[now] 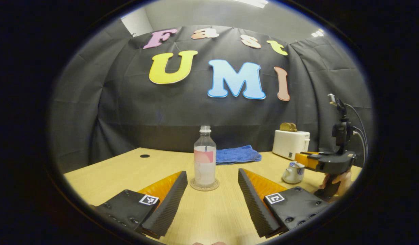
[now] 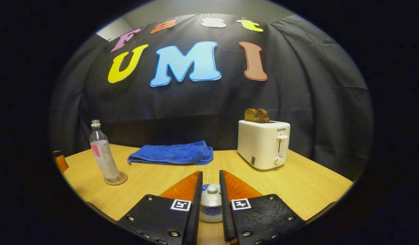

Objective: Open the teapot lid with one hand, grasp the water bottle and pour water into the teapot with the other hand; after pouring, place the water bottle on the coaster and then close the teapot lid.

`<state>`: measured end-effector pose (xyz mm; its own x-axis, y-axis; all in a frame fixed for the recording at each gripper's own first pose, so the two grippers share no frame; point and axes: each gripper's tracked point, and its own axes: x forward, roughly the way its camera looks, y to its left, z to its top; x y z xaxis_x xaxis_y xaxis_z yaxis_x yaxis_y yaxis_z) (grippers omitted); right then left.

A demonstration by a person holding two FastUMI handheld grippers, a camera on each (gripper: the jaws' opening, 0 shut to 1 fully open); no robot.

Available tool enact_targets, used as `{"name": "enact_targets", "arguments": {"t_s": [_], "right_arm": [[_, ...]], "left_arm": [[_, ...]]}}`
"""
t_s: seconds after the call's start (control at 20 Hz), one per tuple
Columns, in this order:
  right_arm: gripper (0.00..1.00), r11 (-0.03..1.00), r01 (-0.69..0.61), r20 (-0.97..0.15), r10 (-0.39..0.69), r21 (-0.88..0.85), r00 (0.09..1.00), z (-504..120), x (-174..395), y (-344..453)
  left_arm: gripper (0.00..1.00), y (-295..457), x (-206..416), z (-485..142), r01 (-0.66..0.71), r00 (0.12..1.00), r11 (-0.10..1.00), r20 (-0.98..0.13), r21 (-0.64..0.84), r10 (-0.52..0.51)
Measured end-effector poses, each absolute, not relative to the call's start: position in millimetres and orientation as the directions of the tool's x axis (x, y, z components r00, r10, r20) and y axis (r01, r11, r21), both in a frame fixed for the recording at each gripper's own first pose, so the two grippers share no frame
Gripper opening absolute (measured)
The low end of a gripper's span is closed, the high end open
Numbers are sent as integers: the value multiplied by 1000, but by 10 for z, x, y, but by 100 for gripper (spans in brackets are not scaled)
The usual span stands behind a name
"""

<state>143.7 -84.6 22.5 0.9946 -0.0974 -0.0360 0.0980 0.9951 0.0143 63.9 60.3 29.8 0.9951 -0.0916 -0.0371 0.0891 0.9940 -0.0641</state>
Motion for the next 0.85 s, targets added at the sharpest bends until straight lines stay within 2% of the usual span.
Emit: {"name": "enact_targets", "arguments": {"t_s": [0.1,0.25,0.3,0.35,0.4,0.5,0.6,0.75,0.85], "right_arm": [[45,995,91,9,-91,-34,996,417,1208,-760],[46,999,44,-2,-44,5,999,358,607,-449],[53,999,44,-10,-44,7,999,313,453,-383],[55,999,41,-13,-41,10,999,282,354,-341],[63,999,43,-22,-43,15,999,239,263,-310],[63,997,57,-48,-55,45,997,118,125,-281],[87,995,62,-60,-58,80,997,36,3,-225],[88,990,73,-102,-61,118,993,-141,-109,-126],[88,992,74,-79,-65,104,995,-98,-120,-124]], "left_arm": [[100,568,614,286,94,995,994,-41,-59,-96],[100,479,554,284,95,995,995,-32,-23,-96],[100,417,486,290,100,994,995,-29,-24,-101],[100,372,435,294,105,994,994,-22,-29,-106],[100,332,374,278,109,994,994,-13,-31,-110],[100,257,249,266,109,994,994,8,-16,-108],[100,181,163,253,111,994,994,15,1,-111],[100,69,53,135,108,994,994,5,-23,-108],[100,100,50,38,88,996,996,-24,-29,-89]]}}
